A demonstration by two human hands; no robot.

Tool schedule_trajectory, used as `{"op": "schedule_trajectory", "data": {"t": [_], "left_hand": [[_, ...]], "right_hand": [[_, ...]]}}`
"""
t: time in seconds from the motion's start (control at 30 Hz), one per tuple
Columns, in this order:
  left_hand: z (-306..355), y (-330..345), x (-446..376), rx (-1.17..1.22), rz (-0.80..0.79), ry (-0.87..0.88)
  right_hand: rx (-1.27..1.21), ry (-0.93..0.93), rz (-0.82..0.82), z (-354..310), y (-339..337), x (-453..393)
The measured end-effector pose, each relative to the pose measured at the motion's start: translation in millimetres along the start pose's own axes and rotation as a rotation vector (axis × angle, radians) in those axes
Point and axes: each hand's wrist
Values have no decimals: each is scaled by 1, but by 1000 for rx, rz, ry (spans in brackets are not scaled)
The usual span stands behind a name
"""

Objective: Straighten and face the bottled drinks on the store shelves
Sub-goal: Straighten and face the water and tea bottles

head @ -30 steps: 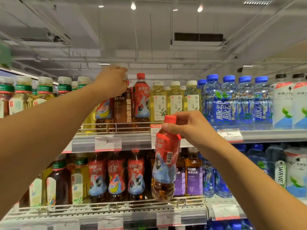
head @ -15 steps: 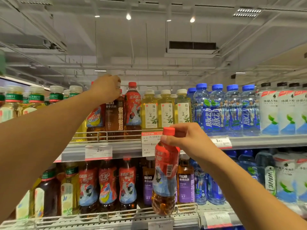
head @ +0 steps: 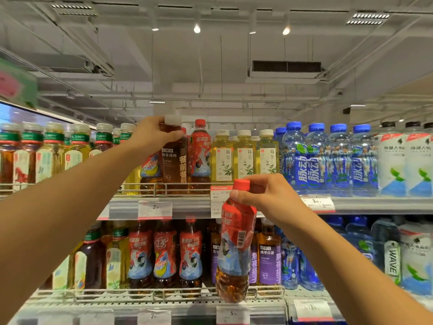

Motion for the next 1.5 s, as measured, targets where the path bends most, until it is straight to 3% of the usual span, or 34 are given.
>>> {"op": "schedule_trajectory", "data": {"t": [0.3,0.37,0.6,0.8,1.2,1.5], "left_hand": [[20,-40,35,294,311,126],[20,-55,45,307,276,92],[-23,-58,108,145,-91,-103],[-71,-41,131,-153,-216,-26],[-108,-32,130,-329,-62,155],[-123,-34,127,-261,-44,145]], "right_hand": [[37,-59,3,-30,15,-15],[52,-76,17,-36,20,-19],[59,-88,7,-62,37,-40],[55,-65,9,-97,52,-66],[25,-166,250,-172,59,-139],[227,-107,357,-151,97,-196]]}}
Point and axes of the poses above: each hand's wrist, its own x-axis away from the middle knuckle, its own y-axis out of the palm, z = x × y, and after that the axes turned 12 degrees about y, right-handed
